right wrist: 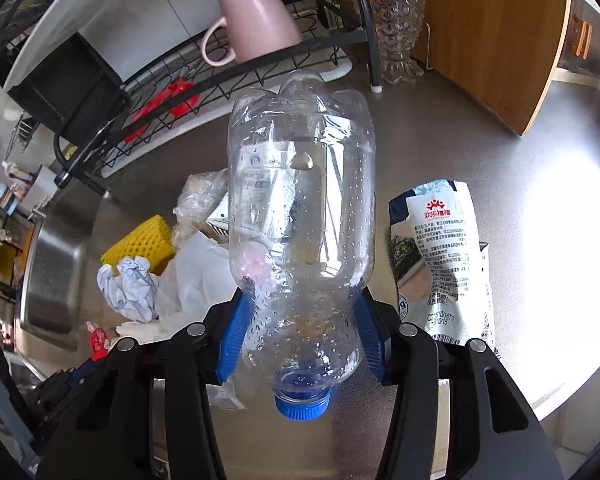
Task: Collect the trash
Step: 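Grasp the red wrapper with the left gripper while the right grasps the clear bottle, then lower the wrapper and bottle into the floor bin and open both grippers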
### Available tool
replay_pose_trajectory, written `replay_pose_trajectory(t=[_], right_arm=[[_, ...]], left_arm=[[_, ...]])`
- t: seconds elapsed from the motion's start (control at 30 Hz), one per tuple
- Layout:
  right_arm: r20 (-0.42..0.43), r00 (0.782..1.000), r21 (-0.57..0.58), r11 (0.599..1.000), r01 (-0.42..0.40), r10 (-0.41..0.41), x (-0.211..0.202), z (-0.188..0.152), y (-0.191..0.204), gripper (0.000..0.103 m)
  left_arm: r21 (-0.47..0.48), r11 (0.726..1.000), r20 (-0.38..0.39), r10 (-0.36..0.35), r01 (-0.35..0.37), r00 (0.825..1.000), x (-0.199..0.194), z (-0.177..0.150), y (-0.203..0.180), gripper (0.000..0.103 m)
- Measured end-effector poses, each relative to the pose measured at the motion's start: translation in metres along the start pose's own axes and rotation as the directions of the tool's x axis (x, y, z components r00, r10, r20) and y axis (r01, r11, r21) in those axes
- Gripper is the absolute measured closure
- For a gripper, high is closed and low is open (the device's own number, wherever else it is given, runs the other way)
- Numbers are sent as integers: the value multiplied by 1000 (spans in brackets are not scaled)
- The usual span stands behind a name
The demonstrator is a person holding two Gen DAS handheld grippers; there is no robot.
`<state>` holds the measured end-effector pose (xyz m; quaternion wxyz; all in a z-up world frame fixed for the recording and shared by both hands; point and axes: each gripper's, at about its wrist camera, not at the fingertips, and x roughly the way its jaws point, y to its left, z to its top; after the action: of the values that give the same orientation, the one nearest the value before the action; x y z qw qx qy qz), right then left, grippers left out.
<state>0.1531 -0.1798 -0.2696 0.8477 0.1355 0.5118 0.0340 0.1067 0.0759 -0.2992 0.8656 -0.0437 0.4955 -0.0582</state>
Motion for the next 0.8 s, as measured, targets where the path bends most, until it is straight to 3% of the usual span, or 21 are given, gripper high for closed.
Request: replay_pose_trajectory(t=[0.17,0.33,0.6,0.8], right_arm=[[68,997,-37,999,-25,27,-37,1,4,52],[106,993,-82,996,-43,51,-79,-18,1,52],[109,987,-172,980,-100,120,-134,-94,-24,52],[25,991,-259,958,-122,133,-127,-161,-41,52]], left_arm=[[9,1000,59,22,-23,998,-34,-1,-10,91],[29,999,85,24,-26,996,-65,-23,-34,91],[34,999,80,23,-26,996,-90,-94,-79,90],[-28,1000,31,15,-14,999,-79,-152,-93,90]])
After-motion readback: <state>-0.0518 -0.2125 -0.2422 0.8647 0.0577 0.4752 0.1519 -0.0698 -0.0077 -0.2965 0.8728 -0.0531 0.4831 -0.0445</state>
